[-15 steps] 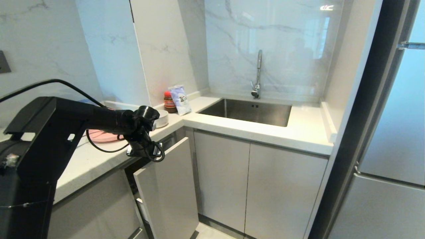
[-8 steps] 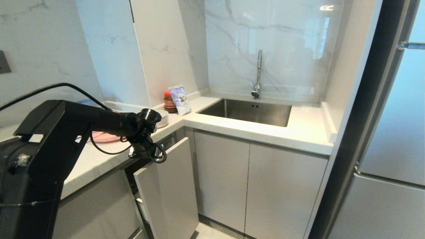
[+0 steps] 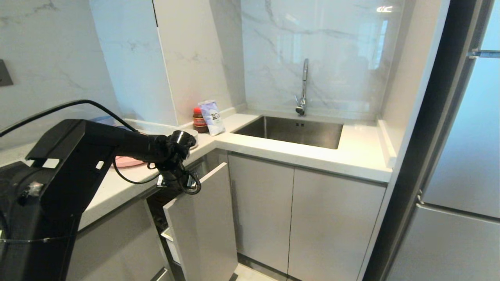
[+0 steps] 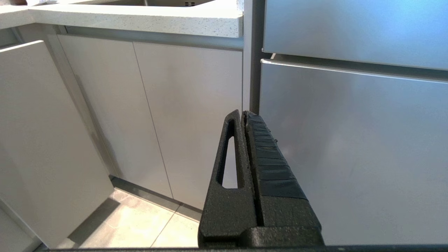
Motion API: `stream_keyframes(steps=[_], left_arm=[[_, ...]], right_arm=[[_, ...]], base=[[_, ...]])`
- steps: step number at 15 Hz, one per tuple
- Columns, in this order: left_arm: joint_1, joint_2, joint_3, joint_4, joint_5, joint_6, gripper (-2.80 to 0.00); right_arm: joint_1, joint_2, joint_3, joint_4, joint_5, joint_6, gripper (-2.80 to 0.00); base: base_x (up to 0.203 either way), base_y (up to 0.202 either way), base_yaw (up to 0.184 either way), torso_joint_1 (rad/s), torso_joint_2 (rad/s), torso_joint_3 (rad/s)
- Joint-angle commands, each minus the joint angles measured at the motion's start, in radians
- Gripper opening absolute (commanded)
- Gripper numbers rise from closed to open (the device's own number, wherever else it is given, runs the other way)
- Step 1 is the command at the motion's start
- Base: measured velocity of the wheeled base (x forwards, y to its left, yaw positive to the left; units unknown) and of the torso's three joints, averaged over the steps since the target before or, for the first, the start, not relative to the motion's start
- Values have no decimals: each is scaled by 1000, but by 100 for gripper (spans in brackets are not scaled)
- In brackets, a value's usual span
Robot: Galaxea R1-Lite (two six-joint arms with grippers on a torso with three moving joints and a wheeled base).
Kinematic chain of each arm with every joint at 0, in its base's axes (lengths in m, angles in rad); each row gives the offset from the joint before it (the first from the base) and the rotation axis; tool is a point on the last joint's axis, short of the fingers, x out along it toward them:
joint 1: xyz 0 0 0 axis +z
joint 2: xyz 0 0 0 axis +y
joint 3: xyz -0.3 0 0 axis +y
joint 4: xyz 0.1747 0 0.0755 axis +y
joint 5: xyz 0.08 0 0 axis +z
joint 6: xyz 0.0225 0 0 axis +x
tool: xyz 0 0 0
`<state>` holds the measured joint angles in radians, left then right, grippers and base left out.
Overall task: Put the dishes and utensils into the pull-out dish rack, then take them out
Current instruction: Open the cupboard
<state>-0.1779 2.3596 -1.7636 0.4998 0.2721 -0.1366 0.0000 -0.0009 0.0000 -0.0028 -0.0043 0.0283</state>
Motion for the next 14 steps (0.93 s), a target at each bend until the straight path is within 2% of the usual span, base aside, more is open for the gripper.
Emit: stream_keyframes(steps=[1,5,10,14], left_arm=[[-13,-9,1,0,4,-10,-280],[-52,-28,3,53,-6,-36,-280],[-103,-44,45,54,-8,-40,-280],[-140,-50,47,93,-53,-67,-280]], right_arm=[[0,-2,2,0,0,1,-280],[0,-2,2,0,0,1,-280],[0,-2,1,0,0,-1,-280],[0,-2,1,0,0,0,-280]], base=[[0,0,0,0,0,0],[0,0,0,0,0,0],[0,0,0,0,0,0],[0,0,0,0,0,0]])
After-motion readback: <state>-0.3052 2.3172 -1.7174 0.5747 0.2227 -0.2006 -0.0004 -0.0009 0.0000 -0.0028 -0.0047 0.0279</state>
